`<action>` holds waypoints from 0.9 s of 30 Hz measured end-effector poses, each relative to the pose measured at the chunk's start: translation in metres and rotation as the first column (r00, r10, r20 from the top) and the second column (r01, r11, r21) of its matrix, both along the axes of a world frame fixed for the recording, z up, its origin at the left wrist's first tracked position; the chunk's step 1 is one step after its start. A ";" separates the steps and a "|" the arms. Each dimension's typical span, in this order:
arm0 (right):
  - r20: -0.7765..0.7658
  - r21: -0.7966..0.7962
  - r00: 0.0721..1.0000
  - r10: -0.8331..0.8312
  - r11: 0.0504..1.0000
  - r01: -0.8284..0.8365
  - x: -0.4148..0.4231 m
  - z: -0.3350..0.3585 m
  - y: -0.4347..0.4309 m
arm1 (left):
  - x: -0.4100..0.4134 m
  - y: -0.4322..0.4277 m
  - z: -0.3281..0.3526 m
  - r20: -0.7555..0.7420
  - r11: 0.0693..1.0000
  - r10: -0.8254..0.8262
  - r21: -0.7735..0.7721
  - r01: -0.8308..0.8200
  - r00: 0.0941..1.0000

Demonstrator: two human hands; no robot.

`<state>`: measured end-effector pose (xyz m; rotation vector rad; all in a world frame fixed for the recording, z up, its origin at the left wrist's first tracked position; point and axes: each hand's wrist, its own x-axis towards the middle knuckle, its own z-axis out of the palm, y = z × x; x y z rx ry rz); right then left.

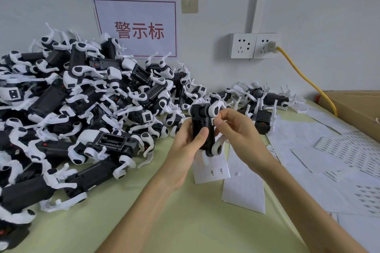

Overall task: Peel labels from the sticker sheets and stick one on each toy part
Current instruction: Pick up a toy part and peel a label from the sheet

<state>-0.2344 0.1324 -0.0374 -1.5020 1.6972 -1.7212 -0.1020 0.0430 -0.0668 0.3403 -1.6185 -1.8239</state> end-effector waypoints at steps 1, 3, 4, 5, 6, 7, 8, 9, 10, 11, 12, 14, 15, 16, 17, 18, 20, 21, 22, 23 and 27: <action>-0.003 0.001 1.000 -0.004 1.000 0.004 0.000 0.000 0.000 | 0.000 0.000 0.000 -0.003 1.000 0.000 -0.003 0.000 1.000; -0.002 0.003 1.000 -0.009 1.000 0.009 0.001 0.000 0.000 | 0.000 0.000 0.000 -0.005 1.000 0.002 -0.008 -0.002 1.000; 0.002 0.001 1.000 -0.009 1.000 0.009 0.001 -0.001 -0.001 | 0.000 0.001 0.000 -0.004 1.000 0.004 -0.009 -0.004 1.000; 0.007 -0.002 1.000 -0.011 1.000 0.011 0.002 -0.001 -0.001 | 0.000 0.001 -0.001 -0.003 1.000 0.009 -0.012 -0.009 1.000; 0.010 -0.007 1.000 -0.013 1.000 0.013 0.002 -0.001 -0.001 | 0.001 0.002 0.000 -0.001 1.000 0.014 -0.014 -0.014 1.000; 0.015 -0.010 1.000 -0.016 1.000 0.016 0.002 -0.001 -0.001 | 0.001 0.002 0.000 0.002 1.000 0.018 -0.020 -0.018 1.000; 0.024 -0.012 1.000 -0.020 1.000 0.020 0.002 -0.002 -0.002 | 0.001 0.002 0.001 0.004 0.999 0.020 -0.027 -0.020 1.000; 0.043 -0.015 0.999 -0.024 1.000 0.025 0.002 -0.003 -0.002 | 0.001 0.002 0.001 0.006 0.999 0.022 -0.038 -0.022 1.000; 0.074 -0.018 0.997 -0.027 0.999 0.028 0.003 -0.004 -0.003 | 0.001 0.002 0.001 0.006 0.999 0.024 -0.048 -0.024 1.000; 0.117 -0.022 0.993 -0.024 0.999 0.027 0.003 -0.005 -0.003 | 0.001 0.002 0.002 0.004 0.998 0.026 -0.057 -0.025 1.000; 0.176 -0.026 0.984 -0.015 0.999 0.020 0.003 -0.006 -0.004 | 0.002 0.002 0.002 0.001 0.998 0.025 -0.061 -0.025 1.000; 0.340 -0.025 0.940 0.030 0.999 -0.022 0.001 -0.007 -0.005 | 0.003 0.002 0.004 -0.005 0.998 0.010 -0.057 -0.010 1.000; 0.416 -0.013 0.907 0.064 0.998 -0.064 -0.001 -0.006 -0.004 | 0.004 0.002 0.004 -0.005 0.999 -0.001 -0.045 0.001 1.000; 0.466 0.003 0.880 0.098 0.994 -0.113 -0.004 -0.005 -0.003 | 0.004 0.003 0.006 -0.004 0.999 -0.015 -0.029 0.015 1.000; 0.488 0.014 0.863 0.134 0.987 -0.161 -0.007 -0.004 -0.001 | 0.004 0.004 0.007 -0.002 0.999 -0.032 -0.012 0.032 0.999; 0.493 0.020 0.854 0.168 0.979 -0.204 -0.009 -0.002 0.001 | 0.004 0.005 0.007 0.001 0.999 -0.054 0.008 0.054 0.999; 0.487 0.006 0.845 0.222 0.966 -0.257 -0.010 0.000 0.004 | 0.004 0.008 0.009 0.002 0.995 -0.094 0.043 0.094 0.996; 0.481 -0.010 0.843 0.239 0.964 -0.267 -0.009 0.000 0.005 | 0.004 0.009 0.009 -0.005 0.992 -0.114 0.048 0.114 0.993; 0.478 -0.026 0.843 0.248 0.963 -0.269 -0.007 0.001 0.005 | 0.005 0.009 0.010 -0.015 0.989 -0.140 0.052 0.141 0.990; 0.477 -0.039 0.842 0.250 0.964 -0.264 -0.006 0.000 0.005 | 0.005 0.010 0.010 -0.024 0.984 -0.166 0.060 0.167 0.986; 0.469 -0.053 0.844 0.262 0.962 -0.269 -0.004 0.001 0.005 | 0.009 0.006 0.013 -0.034 0.962 -0.239 0.124 0.242 0.970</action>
